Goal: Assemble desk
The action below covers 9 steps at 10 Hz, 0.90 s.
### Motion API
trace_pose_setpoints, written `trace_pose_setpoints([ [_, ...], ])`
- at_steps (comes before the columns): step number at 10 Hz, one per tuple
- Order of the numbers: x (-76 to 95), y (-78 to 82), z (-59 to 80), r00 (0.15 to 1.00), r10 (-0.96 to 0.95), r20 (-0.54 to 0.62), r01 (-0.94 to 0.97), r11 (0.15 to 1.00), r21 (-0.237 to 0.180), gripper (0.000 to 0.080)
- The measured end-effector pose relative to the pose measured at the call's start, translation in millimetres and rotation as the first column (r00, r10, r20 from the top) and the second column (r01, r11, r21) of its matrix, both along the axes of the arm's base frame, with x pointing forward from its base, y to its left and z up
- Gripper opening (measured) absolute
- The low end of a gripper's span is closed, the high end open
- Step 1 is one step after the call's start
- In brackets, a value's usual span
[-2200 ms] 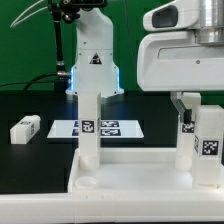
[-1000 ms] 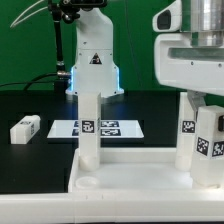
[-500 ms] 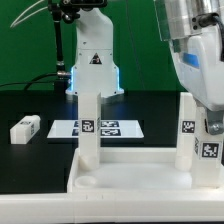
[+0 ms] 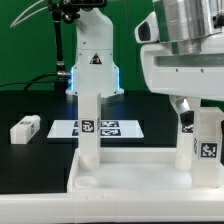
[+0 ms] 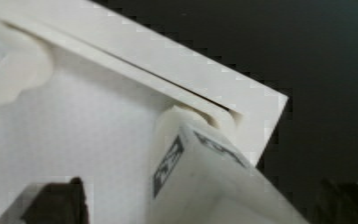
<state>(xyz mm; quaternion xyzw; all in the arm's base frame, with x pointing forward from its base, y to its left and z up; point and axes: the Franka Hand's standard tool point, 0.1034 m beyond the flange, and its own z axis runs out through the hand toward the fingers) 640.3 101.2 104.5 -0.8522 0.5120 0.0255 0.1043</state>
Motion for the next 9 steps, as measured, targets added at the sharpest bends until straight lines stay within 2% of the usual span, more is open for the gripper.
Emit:
trace_pose_setpoints([
  [3,0.2,-3.6,-0.1,0.97,0.239,0.041,-0.238,0.971,-0.039,0.0649],
  [4,4.5,-6.9,2.3,0.892,0.447,0.066,-0.438,0.892,-0.113,0.0649],
  [5,9.1,-6.6,5.0,0.758,0.647,0.086,-0.629,0.759,-0.17,0.0649],
  [6,11.2,2.2,8.0,0.649,0.756,0.086,-0.731,0.651,-0.204,0.0649],
  [7,10.9,2.3,7.2,0.668,0.739,0.086,-0.715,0.67,-0.199,0.0649],
  [8,10.9,1.4,7.0,0.685,0.724,0.085,-0.701,0.686,-0.196,0.0548],
  [9,10.9,1.2,6.9,0.684,0.725,0.084,-0.702,0.685,-0.197,0.0413],
])
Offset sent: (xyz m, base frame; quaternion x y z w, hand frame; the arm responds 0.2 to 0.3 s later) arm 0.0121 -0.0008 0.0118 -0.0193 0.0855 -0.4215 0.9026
